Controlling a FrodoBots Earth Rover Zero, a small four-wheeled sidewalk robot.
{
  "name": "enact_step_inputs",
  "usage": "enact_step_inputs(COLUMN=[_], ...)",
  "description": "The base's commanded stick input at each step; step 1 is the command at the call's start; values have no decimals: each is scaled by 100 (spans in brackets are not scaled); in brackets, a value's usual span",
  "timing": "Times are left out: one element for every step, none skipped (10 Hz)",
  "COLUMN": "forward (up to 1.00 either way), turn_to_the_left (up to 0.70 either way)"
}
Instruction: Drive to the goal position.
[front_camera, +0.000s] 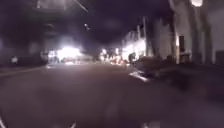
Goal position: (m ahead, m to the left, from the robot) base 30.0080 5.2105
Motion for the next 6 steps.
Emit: enact_step_inputs(forward=[85, 58, 100, 100, 100, 100], turn_to_the_left=[0, 0, 0, 0, 0, 0])
